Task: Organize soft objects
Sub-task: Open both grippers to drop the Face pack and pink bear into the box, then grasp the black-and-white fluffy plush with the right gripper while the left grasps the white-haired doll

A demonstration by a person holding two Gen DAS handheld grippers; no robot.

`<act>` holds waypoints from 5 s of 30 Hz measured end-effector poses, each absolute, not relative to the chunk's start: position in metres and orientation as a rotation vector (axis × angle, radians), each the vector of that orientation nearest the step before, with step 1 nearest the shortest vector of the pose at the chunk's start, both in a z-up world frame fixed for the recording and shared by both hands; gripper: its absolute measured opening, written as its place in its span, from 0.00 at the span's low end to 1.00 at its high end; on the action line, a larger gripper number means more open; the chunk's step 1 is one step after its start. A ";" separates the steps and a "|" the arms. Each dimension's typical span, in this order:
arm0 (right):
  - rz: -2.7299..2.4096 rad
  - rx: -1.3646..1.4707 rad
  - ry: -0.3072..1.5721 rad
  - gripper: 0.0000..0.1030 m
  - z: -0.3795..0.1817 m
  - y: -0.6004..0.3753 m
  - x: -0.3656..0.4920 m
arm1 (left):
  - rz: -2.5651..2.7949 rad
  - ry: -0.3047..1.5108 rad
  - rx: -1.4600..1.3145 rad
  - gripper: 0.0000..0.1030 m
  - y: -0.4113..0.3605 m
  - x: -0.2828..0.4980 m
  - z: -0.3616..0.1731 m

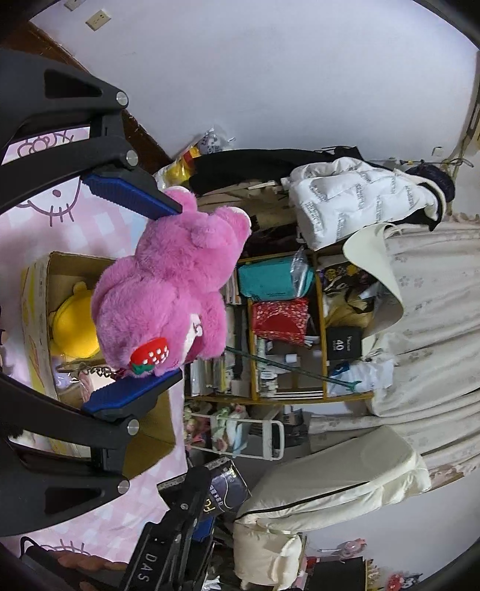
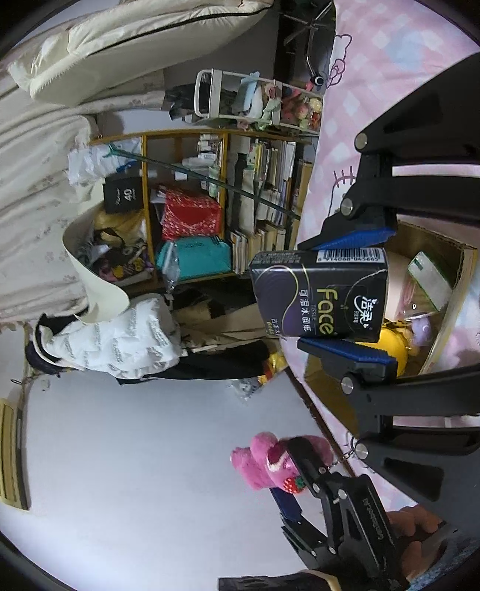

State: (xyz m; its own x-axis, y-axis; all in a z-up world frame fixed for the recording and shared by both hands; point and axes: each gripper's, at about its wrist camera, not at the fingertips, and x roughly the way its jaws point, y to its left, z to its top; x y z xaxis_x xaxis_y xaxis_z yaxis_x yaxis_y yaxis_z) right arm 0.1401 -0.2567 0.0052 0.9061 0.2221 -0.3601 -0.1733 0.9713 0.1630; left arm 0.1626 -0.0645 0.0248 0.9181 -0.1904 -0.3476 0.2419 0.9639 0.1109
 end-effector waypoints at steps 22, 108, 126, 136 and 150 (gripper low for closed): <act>0.249 0.155 0.533 0.46 -0.044 -0.253 0.173 | -0.270 0.518 0.196 0.78 -0.076 0.190 -0.027; 0.136 0.186 0.707 1.00 -0.059 -0.248 0.087 | -0.277 0.820 0.217 0.92 -0.041 0.114 -0.056; 0.138 0.230 0.827 1.00 -0.084 -0.253 0.103 | -0.413 0.949 0.291 0.92 -0.075 0.120 -0.089; 0.141 0.240 0.923 1.00 -0.106 -0.248 0.114 | -0.418 1.040 0.327 0.92 -0.091 0.127 -0.118; 0.170 0.246 1.049 0.96 -0.136 -0.243 0.126 | -0.380 1.125 0.326 0.92 -0.092 0.142 -0.143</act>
State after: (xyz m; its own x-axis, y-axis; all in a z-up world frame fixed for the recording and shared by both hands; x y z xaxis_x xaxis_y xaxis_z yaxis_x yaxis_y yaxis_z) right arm 0.1256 -0.2429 -0.1358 0.4892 0.2546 -0.8342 -0.0212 0.9596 0.2804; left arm 0.1418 -0.0922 -0.1426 0.3800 -0.1296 -0.9159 0.4520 0.8899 0.0616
